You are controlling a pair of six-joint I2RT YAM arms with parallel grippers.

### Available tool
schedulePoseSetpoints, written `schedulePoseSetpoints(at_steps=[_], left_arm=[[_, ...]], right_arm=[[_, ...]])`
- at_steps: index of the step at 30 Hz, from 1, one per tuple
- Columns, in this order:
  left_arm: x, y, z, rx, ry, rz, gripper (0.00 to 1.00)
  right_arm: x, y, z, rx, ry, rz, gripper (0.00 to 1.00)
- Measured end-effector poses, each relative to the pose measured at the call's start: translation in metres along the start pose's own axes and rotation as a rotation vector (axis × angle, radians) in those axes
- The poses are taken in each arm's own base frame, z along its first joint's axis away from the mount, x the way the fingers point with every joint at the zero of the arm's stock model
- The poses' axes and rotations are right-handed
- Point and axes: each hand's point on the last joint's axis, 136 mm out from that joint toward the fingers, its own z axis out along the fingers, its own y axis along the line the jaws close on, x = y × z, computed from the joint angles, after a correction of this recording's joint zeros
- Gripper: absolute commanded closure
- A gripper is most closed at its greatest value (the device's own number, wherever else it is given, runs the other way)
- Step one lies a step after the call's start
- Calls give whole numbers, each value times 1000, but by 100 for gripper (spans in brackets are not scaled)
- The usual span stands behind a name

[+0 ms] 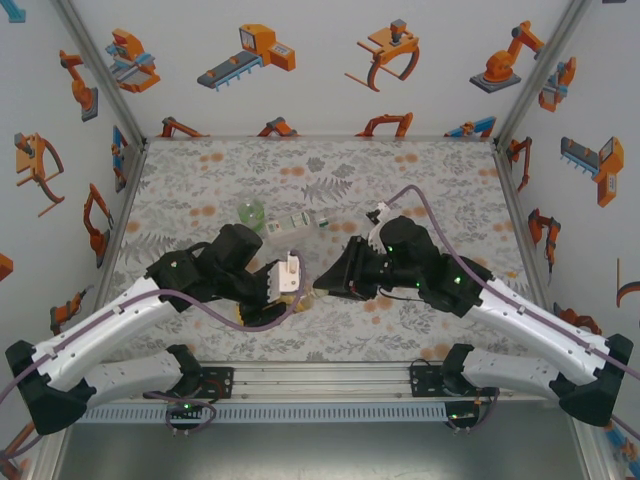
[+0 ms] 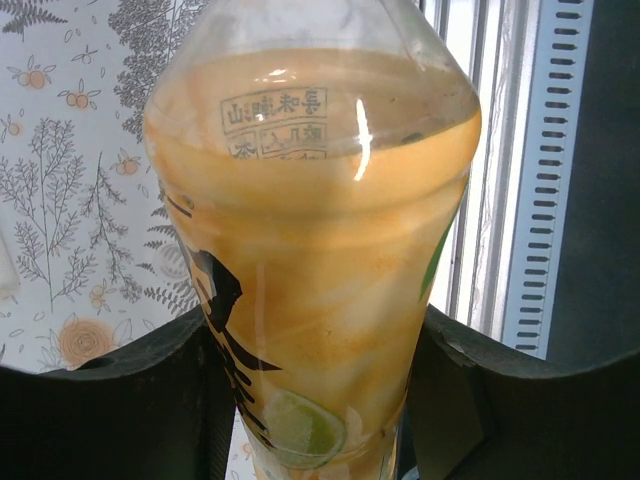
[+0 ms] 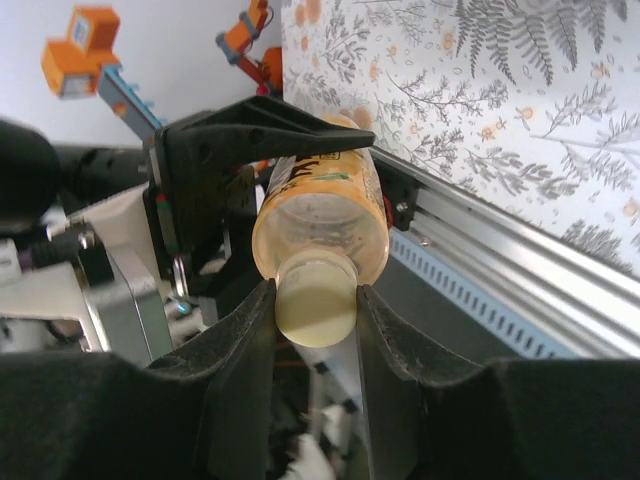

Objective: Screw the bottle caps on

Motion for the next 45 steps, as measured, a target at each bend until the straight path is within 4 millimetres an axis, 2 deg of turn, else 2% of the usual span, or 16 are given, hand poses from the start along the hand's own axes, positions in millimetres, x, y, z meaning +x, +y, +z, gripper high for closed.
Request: schedulePoseSetpoints(at_steps=[2, 4, 7, 12, 15, 21, 24, 27, 32, 36, 45], left_arm=[[1, 1, 1, -5, 8, -2, 100], [2, 2, 3, -6, 16, -4, 100], [1, 3, 3, -4, 8, -2, 100], [-25, 4, 2, 4, -101, 42, 100], [-32, 2, 1, 19, -131, 55, 100], [-36, -5, 0, 59, -157, 63, 100], [-39, -10, -1, 85, -173, 70, 100], [-41, -14, -2, 108, -186, 76, 100], [-42, -18, -3, 130, -198, 81, 100], [-43, -20, -3, 138, -203, 83, 100], [-44, -22, -3, 150, -209, 85, 100]], right_arm=[[-2, -4, 1, 21, -9, 55, 97], [-3, -7, 3, 46, -12, 82, 78], [-5, -5, 0, 77, -14, 76, 57], [-10, 14, -13, 100, -30, -60, 37], [-17, 30, -30, 85, -72, -183, 30], [-22, 53, -64, 32, -144, -495, 33], [-15, 64, -75, -25, -144, -722, 35], [1, 72, -82, -97, -109, -984, 35], [32, 82, -82, -241, 6, -1367, 38], [50, 77, -77, -327, 87, -1584, 44], [59, 80, -72, -414, 99, -1760, 53]])
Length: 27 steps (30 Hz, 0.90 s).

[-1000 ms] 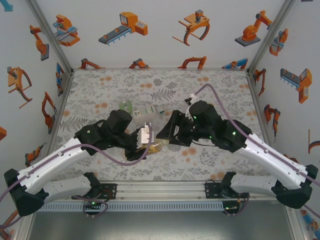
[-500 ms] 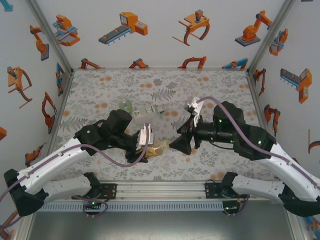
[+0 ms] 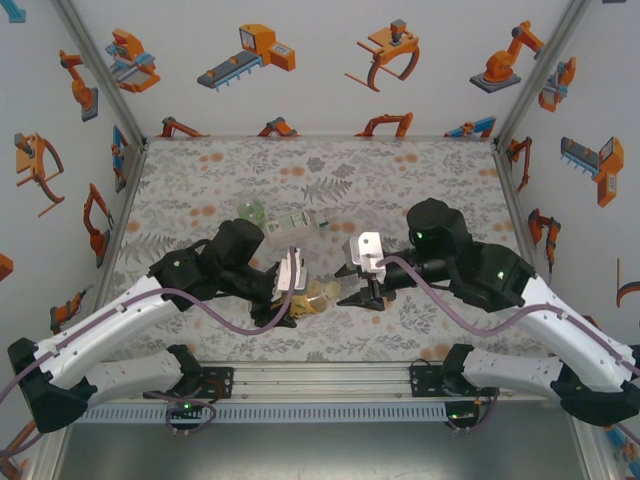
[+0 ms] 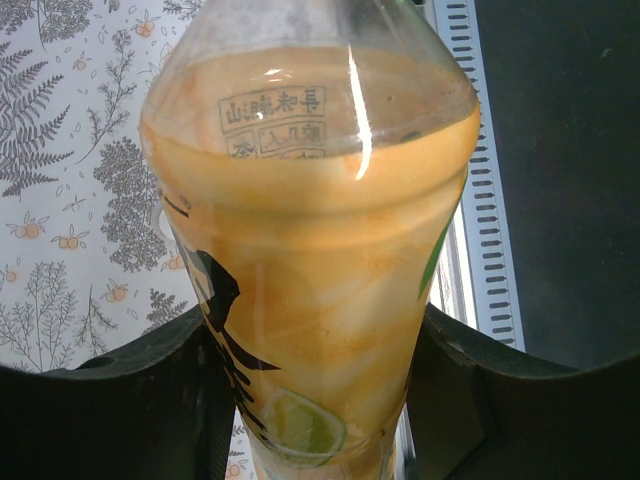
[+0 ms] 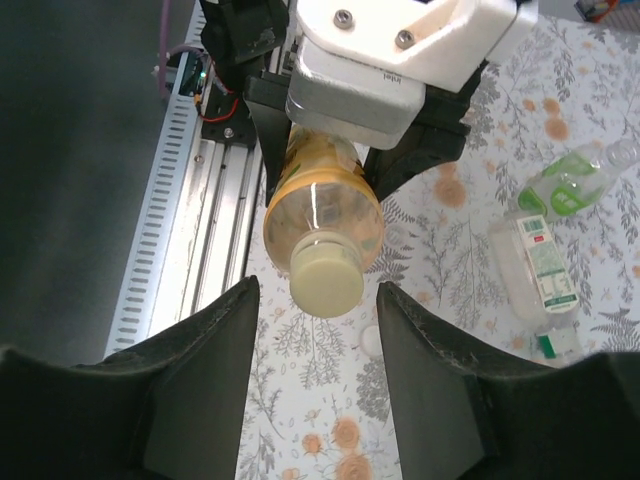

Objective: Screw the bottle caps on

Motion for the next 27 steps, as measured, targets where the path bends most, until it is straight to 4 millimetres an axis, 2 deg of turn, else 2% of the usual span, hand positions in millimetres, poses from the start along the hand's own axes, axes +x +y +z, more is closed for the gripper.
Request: schedulePoseSetpoints(at_steps=[6, 13, 17, 23, 27], left_arm=[[-1, -1, 0, 1, -2, 2, 100], [-2, -1, -2, -2, -8, 6, 100], [-2, -2, -3, -1, -8, 7, 100], [0, -3, -3, -1, 0, 2, 100], [4, -2, -4, -13, 16, -5, 100]], right_arm=[[3, 1, 6, -23, 0, -17, 56], [7, 1, 9, -27, 7, -16, 64], [6, 0, 9, -24, 3, -18, 75], [7, -4, 12, -8, -4, 61, 100], [10, -13, 15, 37, -12, 239, 100]])
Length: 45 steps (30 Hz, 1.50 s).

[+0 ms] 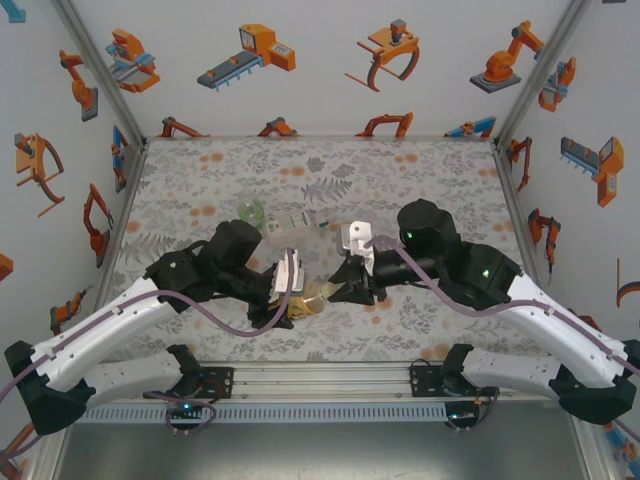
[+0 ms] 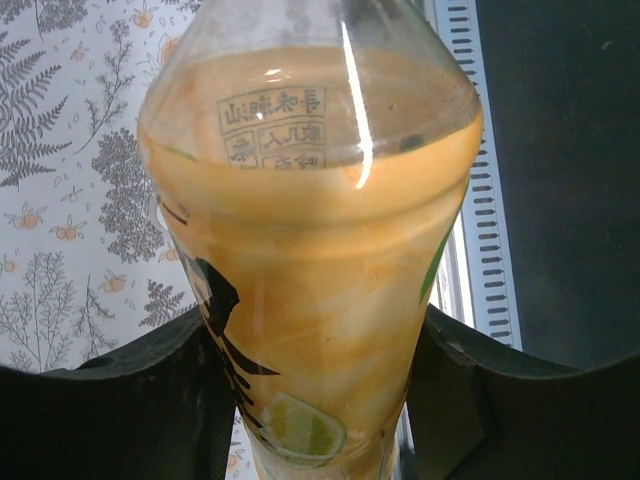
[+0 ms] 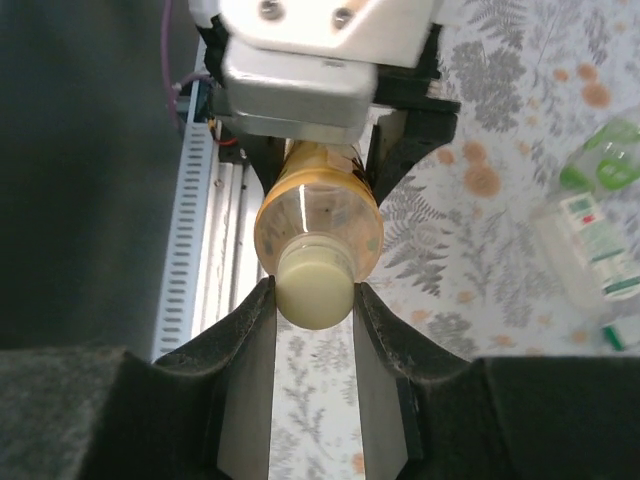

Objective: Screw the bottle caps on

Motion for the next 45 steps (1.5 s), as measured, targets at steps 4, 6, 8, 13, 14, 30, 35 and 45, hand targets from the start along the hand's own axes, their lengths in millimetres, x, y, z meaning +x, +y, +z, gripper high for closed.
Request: schedulePoseSetpoints(at_steps=[4, 6, 8, 13, 14, 30, 35, 45], left_arm=[[5, 6, -1, -43, 22, -8, 100], [8, 10, -1, -71, 32, -13, 100], [11, 16, -1, -103, 47, -19, 100], [27, 25, -1, -163, 115, -41, 100], [31, 26, 0, -169, 130, -46, 100], [11, 33, 5, -169, 43, -1, 100], [0, 24, 6, -113, -7, 14, 100], [-13, 7, 3, -32, -51, 30, 100]], right_arm=[[7, -19, 2, 109, -20, 315, 100], [13, -31, 2, 178, -23, 507, 100], [23, -43, 3, 252, -24, 725, 100], [57, -62, 9, 390, -48, 1253, 100], [63, -64, 10, 405, -62, 1327, 100], [53, -67, -2, 464, -66, 1308, 44], [27, -57, -19, 405, -68, 954, 44], [-18, -5, -29, 123, 2, 138, 43]])
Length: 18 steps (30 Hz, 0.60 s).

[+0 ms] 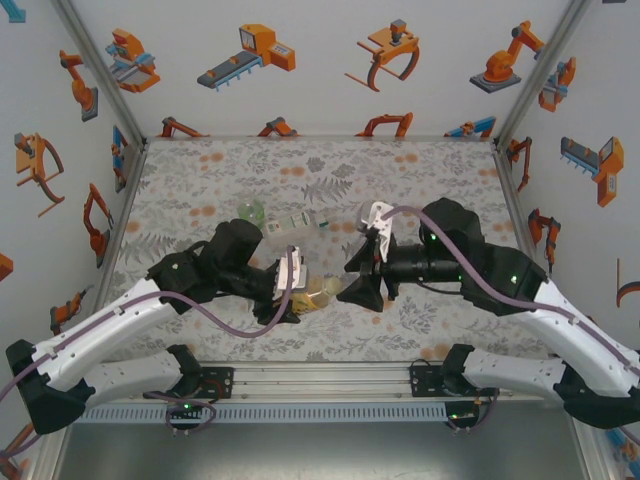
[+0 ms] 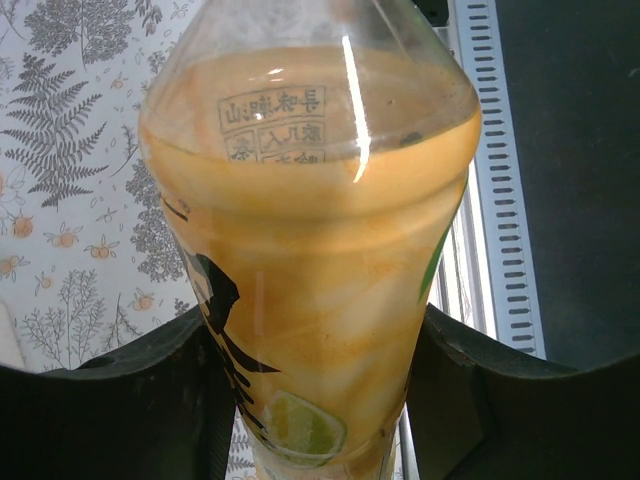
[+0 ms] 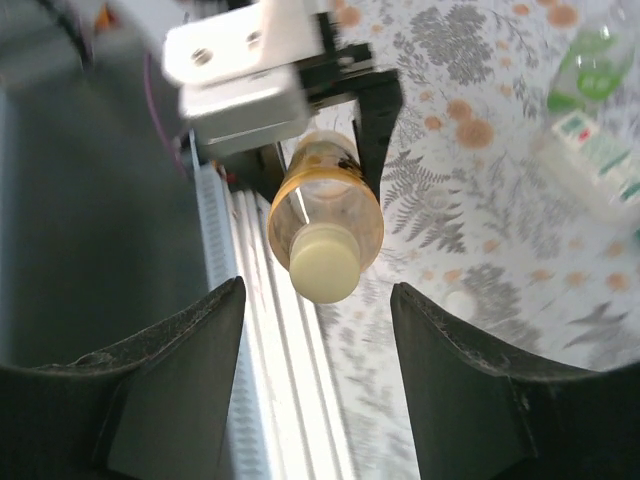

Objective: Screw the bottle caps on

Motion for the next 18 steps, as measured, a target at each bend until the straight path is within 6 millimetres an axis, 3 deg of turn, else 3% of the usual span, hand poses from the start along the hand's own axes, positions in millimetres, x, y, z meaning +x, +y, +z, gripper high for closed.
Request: schedulePoseSetpoints(at_steps=[8, 18], left_arm=[[0, -7, -1, 26, 10, -2, 100], [0, -9, -2, 40, 11, -2, 100]], right_arm=[[13, 19, 8, -166, 73, -390, 50], [11, 30, 14, -252, 31, -518, 55]])
